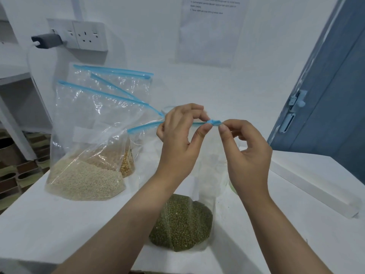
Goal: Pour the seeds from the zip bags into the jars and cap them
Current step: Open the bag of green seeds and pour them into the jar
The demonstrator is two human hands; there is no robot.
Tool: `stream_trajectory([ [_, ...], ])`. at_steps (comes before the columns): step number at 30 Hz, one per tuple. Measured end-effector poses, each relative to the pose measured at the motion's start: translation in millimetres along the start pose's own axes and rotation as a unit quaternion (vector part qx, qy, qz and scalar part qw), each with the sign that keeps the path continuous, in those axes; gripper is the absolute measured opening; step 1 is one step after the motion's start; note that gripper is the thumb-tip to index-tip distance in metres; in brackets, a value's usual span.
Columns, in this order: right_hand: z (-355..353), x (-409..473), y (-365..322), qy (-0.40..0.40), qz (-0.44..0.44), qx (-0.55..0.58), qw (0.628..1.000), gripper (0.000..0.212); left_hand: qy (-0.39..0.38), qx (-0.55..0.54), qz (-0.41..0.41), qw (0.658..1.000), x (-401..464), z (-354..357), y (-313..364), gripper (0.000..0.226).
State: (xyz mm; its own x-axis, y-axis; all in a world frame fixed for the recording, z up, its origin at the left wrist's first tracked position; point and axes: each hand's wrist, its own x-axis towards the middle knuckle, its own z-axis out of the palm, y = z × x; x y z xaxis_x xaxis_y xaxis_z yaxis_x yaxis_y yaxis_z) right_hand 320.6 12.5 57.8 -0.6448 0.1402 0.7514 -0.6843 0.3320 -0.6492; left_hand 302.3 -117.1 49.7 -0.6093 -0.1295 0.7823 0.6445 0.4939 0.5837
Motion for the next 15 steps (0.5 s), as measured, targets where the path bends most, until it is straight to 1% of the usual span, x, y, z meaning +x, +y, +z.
stream_trajectory([
  [5,-1,-4,1,0.031,0.027,0.024,0.999,0.008,0.009,0.029,0.003,1.000,3,-13,-18,0.006],
  [8,-4,-5,5,0.057,0.051,0.046,0.996,0.008,0.043,0.068,-0.002,0.997,0,-24,-32,0.010],
  [12,-8,-9,8,0.082,0.082,0.076,0.990,0.013,0.090,0.120,-0.030,0.988,-8,-42,-51,0.007],
  [15,-8,-14,10,0.113,0.107,0.098,0.983,0.013,0.107,0.144,-0.038,0.983,-9,-56,-59,0.006],
])
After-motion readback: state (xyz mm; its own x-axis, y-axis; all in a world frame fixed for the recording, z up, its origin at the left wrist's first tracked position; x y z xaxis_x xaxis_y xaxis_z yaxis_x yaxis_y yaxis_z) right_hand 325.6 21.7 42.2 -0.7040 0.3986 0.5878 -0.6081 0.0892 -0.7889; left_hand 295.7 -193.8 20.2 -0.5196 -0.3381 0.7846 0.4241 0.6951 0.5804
